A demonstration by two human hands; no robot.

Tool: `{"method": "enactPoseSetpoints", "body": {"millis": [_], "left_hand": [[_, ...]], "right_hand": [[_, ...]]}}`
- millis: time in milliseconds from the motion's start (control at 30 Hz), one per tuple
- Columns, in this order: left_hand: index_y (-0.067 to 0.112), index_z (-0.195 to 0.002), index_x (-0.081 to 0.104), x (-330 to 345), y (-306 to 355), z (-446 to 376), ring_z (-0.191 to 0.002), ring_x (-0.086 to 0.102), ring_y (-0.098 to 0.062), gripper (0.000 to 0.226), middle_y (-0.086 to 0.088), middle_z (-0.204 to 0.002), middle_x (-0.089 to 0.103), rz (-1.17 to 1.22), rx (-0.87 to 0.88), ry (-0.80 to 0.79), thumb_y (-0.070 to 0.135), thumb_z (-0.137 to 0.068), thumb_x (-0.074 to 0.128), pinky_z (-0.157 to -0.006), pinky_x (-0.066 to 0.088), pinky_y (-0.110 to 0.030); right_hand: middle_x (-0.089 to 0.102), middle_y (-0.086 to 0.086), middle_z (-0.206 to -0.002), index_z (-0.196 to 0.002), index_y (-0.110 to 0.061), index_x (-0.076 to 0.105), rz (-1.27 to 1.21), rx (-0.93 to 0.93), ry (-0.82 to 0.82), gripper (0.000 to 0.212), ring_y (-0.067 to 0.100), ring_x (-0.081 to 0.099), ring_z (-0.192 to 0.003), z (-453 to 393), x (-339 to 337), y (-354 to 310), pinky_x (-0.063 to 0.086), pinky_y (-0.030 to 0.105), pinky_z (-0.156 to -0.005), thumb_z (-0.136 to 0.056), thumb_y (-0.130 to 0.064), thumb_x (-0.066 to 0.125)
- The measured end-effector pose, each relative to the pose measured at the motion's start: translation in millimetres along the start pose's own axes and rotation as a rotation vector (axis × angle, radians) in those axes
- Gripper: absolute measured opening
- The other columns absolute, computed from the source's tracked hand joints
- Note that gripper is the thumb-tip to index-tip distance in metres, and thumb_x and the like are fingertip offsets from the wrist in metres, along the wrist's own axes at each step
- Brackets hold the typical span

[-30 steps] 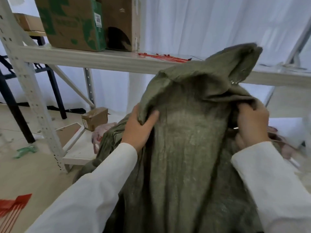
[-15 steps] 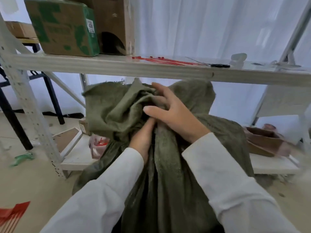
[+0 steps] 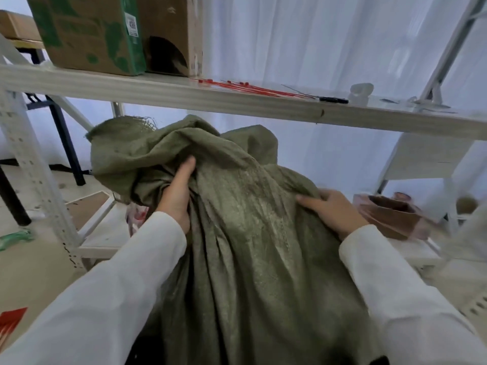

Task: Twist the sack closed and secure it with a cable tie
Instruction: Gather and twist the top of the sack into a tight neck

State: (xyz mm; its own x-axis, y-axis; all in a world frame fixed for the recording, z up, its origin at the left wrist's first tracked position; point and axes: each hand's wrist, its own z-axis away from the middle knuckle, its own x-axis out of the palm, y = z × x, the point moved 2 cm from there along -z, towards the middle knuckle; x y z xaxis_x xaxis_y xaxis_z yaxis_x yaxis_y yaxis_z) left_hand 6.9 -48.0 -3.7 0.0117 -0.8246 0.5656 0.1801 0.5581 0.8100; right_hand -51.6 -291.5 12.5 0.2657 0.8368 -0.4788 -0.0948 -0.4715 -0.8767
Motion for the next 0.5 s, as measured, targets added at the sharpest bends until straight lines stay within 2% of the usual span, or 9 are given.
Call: {"method": "enactPoseSetpoints", "body": {"millis": [33,67,133,200,267,333,400,467,500], "left_hand": [[0.018,-0.115,0.064,8,-3,8,-0.100,0.067,-0.022,0.059,-0.006,-0.109,0.071,-0.033,-0.033,-0.100,0.056,-0.070,0.065,-0.092,0.048,-0.039],[0.017,-0.108,0.067,15,-7,15,-0.094,0.070,-0.019,0.055,-0.005,-0.102,0.074,-0.056,-0.064,-0.188,0.056,-0.071,0.061,-0.088,0.050,-0.038],[0.017,-0.097,0.068,26,-16,22,-0.080,0.072,-0.014,0.049,-0.003,-0.088,0.076,-0.093,-0.089,-0.288,0.053,-0.066,0.059,-0.077,0.051,-0.033],[0.017,-0.100,0.067,34,-25,25,-0.083,0.072,-0.014,0.052,-0.002,-0.092,0.075,-0.105,-0.099,-0.348,0.050,-0.060,0.062,-0.084,0.051,-0.035],[0.015,-0.106,0.067,40,-33,24,-0.092,0.070,-0.018,0.057,-0.006,-0.102,0.073,-0.081,-0.116,-0.370,0.050,-0.061,0.067,-0.096,0.047,-0.038],[0.011,-0.097,0.070,44,-38,25,-0.085,0.070,-0.022,0.047,-0.010,-0.094,0.073,-0.023,-0.171,-0.393,0.046,-0.066,0.069,-0.088,0.052,-0.036],[0.009,-0.085,0.069,43,-39,18,-0.071,0.068,-0.024,0.032,-0.012,-0.081,0.070,0.023,-0.207,-0.286,0.040,-0.076,0.066,-0.073,0.055,-0.033],[0.006,-0.096,0.067,36,-36,8,-0.074,0.067,-0.028,0.031,-0.016,-0.090,0.069,0.061,-0.180,-0.082,0.033,-0.080,0.064,-0.070,0.055,-0.034],[0.004,-0.106,0.065,34,-33,4,-0.079,0.068,-0.030,0.037,-0.018,-0.097,0.070,0.098,-0.152,-0.005,0.031,-0.080,0.063,-0.070,0.056,-0.036]], "right_hand": [[0.069,0.001,-0.087,-0.084,-0.018,0.068,-0.115,-0.071,0.107,0.008,0.015,0.064,-0.084,-1,1,-6,0.049,0.022,-0.081,-0.087,-0.021,0.062],[0.065,-0.002,-0.078,-0.076,-0.016,0.066,-0.264,-0.109,0.205,0.016,0.015,0.061,-0.080,-1,2,-10,0.047,0.020,-0.077,-0.088,-0.013,0.056],[0.060,-0.004,-0.069,-0.070,-0.011,0.064,-0.575,-0.137,0.274,0.024,0.015,0.055,-0.078,-1,5,-20,0.045,0.026,-0.076,-0.085,-0.003,0.047],[0.064,-0.006,-0.068,-0.064,-0.019,0.067,-0.684,-0.179,0.181,0.029,0.015,0.057,-0.077,5,16,-29,0.047,0.030,-0.077,-0.076,-0.003,0.046],[0.068,-0.005,-0.073,-0.063,-0.023,0.071,-0.712,-0.229,-0.003,0.028,0.017,0.059,-0.082,11,39,-39,0.047,0.032,-0.081,-0.063,-0.008,0.047],[0.066,-0.001,-0.079,-0.069,-0.023,0.071,-0.589,-0.251,-0.203,0.023,0.020,0.059,-0.088,18,67,-43,0.046,0.038,-0.088,-0.059,-0.015,0.052],[0.059,0.005,-0.079,-0.081,-0.018,0.065,-0.428,-0.193,-0.338,0.022,0.024,0.055,-0.091,22,86,-43,0.044,0.041,-0.088,-0.062,-0.023,0.056],[0.061,0.008,-0.086,-0.107,-0.005,0.062,-0.431,-0.022,-0.413,0.045,0.027,0.057,-0.099,18,88,-40,0.046,0.041,-0.093,-0.071,-0.030,0.058],[0.067,0.010,-0.093,-0.113,-0.003,0.062,-0.481,0.068,-0.452,0.047,0.028,0.062,-0.103,15,86,-37,0.048,0.040,-0.094,-0.078,-0.035,0.059]]}}
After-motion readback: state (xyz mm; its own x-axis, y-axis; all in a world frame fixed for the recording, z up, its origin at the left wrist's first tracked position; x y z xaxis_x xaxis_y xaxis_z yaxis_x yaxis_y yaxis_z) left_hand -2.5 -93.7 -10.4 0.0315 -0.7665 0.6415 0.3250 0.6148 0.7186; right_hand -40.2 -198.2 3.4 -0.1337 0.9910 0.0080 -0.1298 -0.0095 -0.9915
